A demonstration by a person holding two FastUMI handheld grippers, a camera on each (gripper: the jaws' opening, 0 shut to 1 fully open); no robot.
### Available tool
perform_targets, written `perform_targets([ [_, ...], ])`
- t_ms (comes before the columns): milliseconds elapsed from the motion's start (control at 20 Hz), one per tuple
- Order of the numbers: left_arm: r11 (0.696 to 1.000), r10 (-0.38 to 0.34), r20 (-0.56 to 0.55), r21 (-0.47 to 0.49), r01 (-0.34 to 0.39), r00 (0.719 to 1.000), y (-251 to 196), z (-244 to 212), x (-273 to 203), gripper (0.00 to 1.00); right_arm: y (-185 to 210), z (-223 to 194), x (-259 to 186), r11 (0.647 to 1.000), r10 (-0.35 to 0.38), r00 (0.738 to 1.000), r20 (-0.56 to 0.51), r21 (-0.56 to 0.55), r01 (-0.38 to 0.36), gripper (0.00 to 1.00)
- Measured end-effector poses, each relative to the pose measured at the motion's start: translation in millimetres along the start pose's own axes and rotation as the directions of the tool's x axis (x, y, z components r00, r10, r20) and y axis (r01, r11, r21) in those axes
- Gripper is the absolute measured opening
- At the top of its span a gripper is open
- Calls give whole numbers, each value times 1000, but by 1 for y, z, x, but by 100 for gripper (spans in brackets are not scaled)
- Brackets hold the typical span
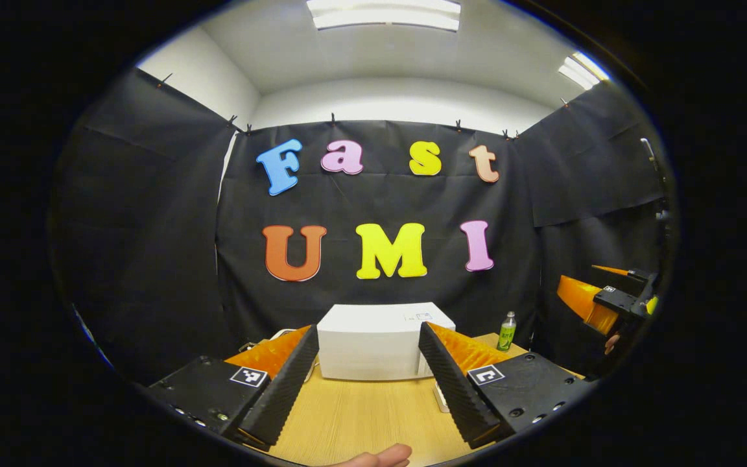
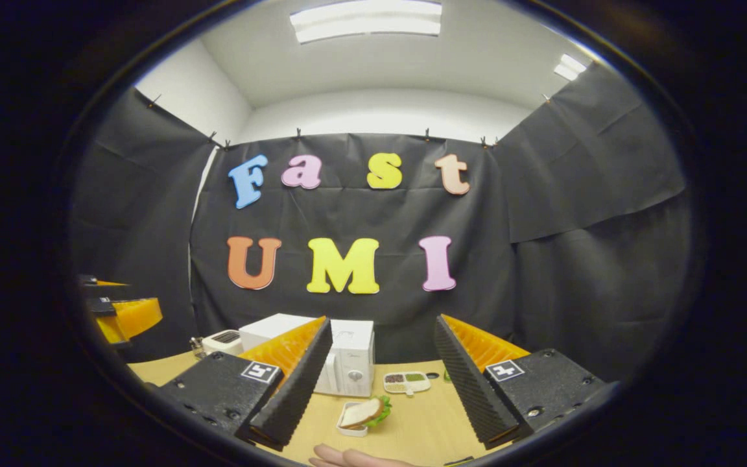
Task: Open the microwave oven with the left hand, put the food in, and close the microwave oven.
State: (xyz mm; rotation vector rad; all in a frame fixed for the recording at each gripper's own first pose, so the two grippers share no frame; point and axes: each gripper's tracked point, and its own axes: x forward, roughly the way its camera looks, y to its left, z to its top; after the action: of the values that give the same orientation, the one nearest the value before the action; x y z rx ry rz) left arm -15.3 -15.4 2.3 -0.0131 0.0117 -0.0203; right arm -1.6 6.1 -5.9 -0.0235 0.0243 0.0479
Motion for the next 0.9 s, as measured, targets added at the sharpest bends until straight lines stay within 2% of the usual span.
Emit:
perform_targets([
  [150,999,-21,-28,-35,20,999,-2,-8,0,96,-1,4,0,1000,-9,1000,24,9,8,100],
  [350,999,-8,43,-33,10,999,2,11,-1,95,-4,1,-3,1000,-3,999,45,2,2,100],
  [400,1000,-3,63,-30,5,998,2,17,1,95,-5,1,-2,1000,1,999,43,-6,-1,91],
  [450,999,-6,77,-32,9,997,-1,20,4,95,-8,-1,0,1000,-1,999,42,-16,1,91],
  [500,999,-11,86,-38,14,996,-5,23,9,95,-11,-1,3,1000,-3,999,42,-28,4,100],
  [700,999,10,103,-40,-6,995,-14,24,44,95,-15,-6,6,1000,1,999,50,-5,-1,100],
  [750,999,15,107,-34,-12,994,-18,22,54,95,-18,-7,7,1000,7,999,52,6,-7,92],
  [800,999,21,117,-31,-17,993,-21,21,66,95,-22,-8,9,1000,5,998,59,12,-5,100],
  [900,1000,24,135,-20,-22,991,-30,13,93,95,-30,-11,13,1000,-8,998,69,26,6,100],
])
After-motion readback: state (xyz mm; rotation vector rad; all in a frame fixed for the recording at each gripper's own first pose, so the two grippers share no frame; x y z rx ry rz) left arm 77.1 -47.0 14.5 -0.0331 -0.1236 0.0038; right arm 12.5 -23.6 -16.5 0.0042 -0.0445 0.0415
